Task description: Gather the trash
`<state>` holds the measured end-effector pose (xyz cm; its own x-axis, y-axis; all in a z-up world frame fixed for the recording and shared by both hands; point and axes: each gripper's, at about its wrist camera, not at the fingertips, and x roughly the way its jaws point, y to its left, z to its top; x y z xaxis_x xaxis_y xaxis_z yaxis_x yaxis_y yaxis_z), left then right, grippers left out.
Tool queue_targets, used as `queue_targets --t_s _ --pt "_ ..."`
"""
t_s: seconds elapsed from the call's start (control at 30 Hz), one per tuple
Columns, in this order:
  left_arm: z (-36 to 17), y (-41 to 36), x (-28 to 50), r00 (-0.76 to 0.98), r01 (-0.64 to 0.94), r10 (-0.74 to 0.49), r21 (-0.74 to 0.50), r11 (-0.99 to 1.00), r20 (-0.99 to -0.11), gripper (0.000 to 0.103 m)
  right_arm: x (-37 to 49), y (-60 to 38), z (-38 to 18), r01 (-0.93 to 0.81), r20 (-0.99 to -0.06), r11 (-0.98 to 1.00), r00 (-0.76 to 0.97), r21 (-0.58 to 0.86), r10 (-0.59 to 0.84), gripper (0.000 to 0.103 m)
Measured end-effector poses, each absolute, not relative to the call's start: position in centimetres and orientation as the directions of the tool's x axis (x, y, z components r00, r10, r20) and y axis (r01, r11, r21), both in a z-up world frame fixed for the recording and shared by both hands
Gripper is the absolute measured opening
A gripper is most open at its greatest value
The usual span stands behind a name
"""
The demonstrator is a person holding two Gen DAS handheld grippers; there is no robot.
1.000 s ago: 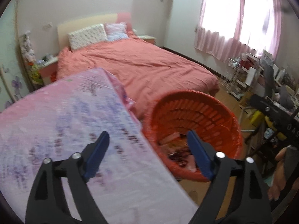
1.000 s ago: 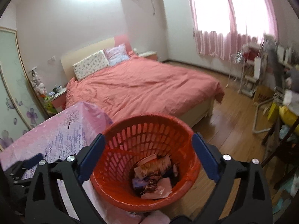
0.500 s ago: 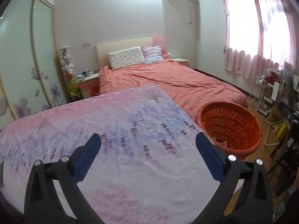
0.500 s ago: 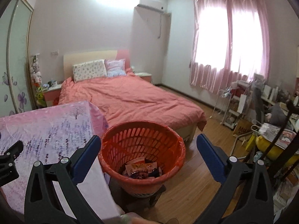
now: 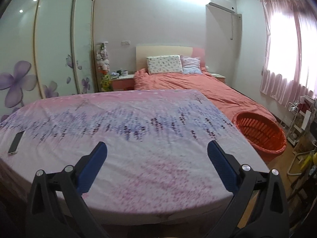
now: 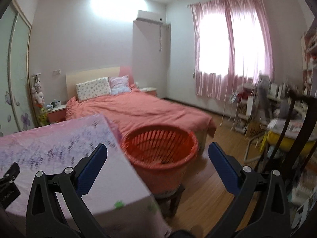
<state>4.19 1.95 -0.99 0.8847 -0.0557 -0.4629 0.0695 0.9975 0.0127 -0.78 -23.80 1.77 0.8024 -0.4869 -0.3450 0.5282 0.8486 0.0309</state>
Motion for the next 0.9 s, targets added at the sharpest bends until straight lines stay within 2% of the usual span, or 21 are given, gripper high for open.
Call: queue_targets --t_s 0.3,0.53,0.9 --pt "-1.2 2.6 2.0 0.881 0.075 -0.074 -0.018 0.997 -0.467 0.099 -0.4 -22.8 1.0 0.523 -0.484 0.852 0.745 -0.005 -0.46 0.101" --pt "-1.0 2.6 1.3 0.886 0.073 -0.075 -0.021 0.997 -0.458 0.099 -1.3 -21.0 0.6 0.477 -0.498 0.879 0.763 0.006 -0.411 0.101" --pt "-1.1 2.5 1.4 0.877 0.061 -0.063 -0.02 0.998 -0.476 0.099 -1.3 -21.2 0.0 0.493 -0.516 0.87 0.744 -0.004 -0.424 0.101"
